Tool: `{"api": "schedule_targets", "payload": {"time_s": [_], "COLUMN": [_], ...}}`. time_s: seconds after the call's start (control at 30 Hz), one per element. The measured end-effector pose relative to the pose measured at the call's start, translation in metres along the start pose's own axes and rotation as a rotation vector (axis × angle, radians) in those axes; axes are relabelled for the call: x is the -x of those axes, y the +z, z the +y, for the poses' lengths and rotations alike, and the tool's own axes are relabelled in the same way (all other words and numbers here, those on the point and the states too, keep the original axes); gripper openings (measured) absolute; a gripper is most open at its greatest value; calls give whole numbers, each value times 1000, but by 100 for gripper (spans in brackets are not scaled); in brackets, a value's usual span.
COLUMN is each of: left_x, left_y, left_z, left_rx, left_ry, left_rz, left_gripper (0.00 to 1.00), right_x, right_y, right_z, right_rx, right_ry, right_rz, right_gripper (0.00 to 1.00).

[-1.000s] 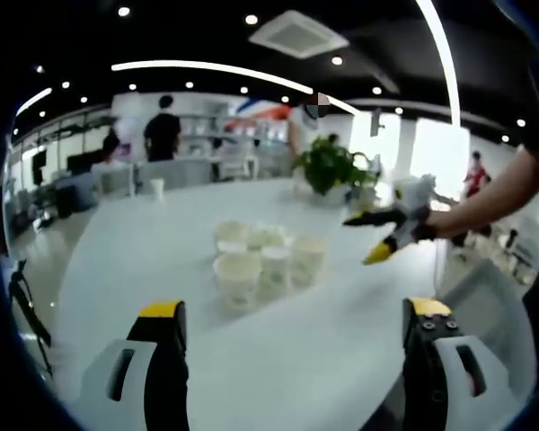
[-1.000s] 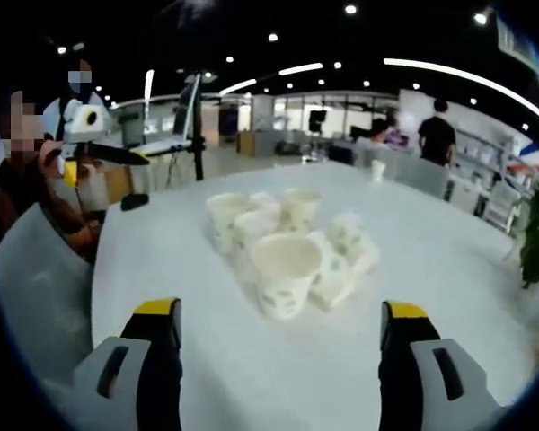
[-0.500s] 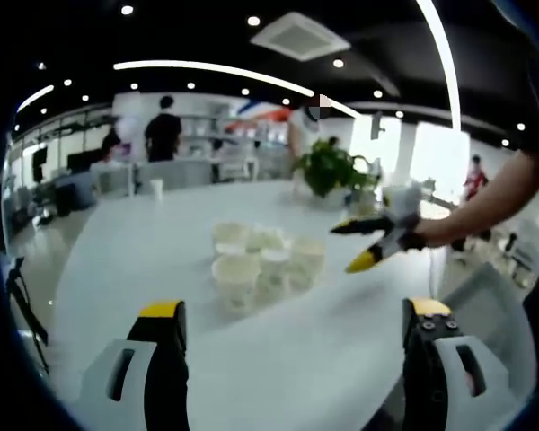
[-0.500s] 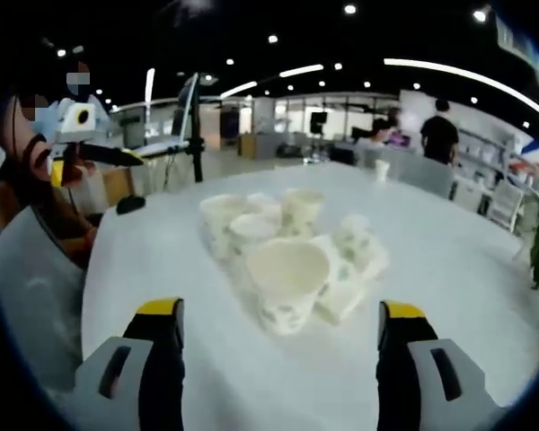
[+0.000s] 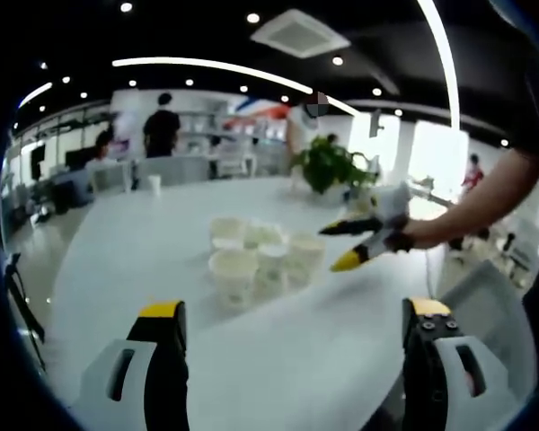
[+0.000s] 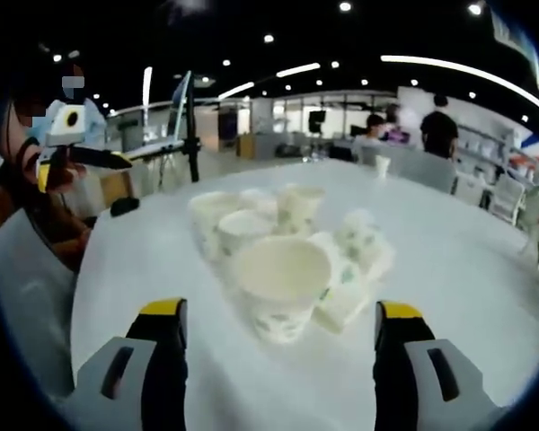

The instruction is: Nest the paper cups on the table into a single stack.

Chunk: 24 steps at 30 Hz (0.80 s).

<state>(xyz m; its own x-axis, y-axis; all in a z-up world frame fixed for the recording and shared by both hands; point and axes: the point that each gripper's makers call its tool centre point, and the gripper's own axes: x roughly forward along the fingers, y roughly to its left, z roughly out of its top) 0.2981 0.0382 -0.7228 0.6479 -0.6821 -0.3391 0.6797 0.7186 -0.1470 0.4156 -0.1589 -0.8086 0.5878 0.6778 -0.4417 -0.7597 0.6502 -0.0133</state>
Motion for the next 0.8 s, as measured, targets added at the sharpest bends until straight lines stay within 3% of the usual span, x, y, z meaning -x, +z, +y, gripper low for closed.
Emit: {"api": "schedule_targets", "payload": {"time_s": [0.8], "left_x": [3], "left_y": [-6], "left_z": [5], "left_rx": [3], "left_ry": [1], "left_rz": [12], "left_gripper": [99], "right_x": [-22], "right_y": [8], "right_z": [-1], "right_rx": [3], "right_ry": [25], "right_rz": [-17], "right_gripper": [67]}}
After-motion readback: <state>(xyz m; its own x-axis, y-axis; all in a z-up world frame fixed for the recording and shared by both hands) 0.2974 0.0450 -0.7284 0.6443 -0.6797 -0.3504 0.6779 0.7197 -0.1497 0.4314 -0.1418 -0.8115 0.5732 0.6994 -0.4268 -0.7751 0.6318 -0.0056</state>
